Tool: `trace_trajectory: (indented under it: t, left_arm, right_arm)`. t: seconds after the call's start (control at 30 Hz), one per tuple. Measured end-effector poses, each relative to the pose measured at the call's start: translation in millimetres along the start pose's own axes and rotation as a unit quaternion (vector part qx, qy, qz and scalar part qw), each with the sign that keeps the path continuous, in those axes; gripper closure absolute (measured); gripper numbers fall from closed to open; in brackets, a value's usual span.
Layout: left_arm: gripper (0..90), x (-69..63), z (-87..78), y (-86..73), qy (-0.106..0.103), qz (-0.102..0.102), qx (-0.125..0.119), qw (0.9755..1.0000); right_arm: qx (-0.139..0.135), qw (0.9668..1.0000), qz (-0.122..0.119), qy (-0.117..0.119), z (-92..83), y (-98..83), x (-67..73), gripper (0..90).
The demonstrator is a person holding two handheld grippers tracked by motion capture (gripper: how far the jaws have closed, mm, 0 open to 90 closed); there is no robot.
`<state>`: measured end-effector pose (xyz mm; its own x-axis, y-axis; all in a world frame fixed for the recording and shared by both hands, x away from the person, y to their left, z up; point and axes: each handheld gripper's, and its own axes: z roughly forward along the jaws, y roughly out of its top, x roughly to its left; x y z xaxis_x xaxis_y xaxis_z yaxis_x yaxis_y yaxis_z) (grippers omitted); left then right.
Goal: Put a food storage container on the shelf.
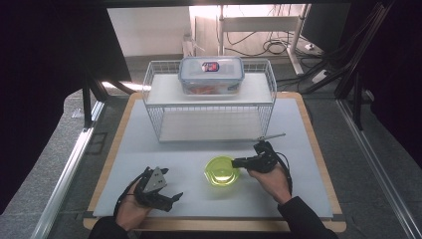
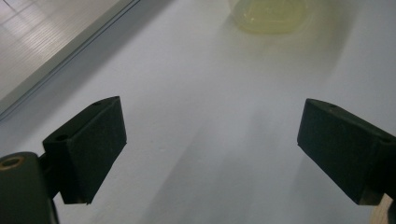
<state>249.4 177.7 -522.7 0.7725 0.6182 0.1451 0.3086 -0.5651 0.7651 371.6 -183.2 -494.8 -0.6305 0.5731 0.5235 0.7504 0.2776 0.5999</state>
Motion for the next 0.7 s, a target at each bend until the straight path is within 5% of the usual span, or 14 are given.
trace_trajectory:
  t: [0.3,0.7]
  left_arm:
    - [8.0,-0.1,0.0,0.1,0.001,0.001,0.000,1.0000]
    - [8.0,-0.1,-0.8,0.3,0.003,0.001,-0.004,1.0000]
  right_arm:
    - [0.002,0.9979,0.036,0.054,-2.0,2.0,3.2,82.3]
    - [-0.020,0.9977,0.033,0.056,-11.0,8.2,10.4,84.4]
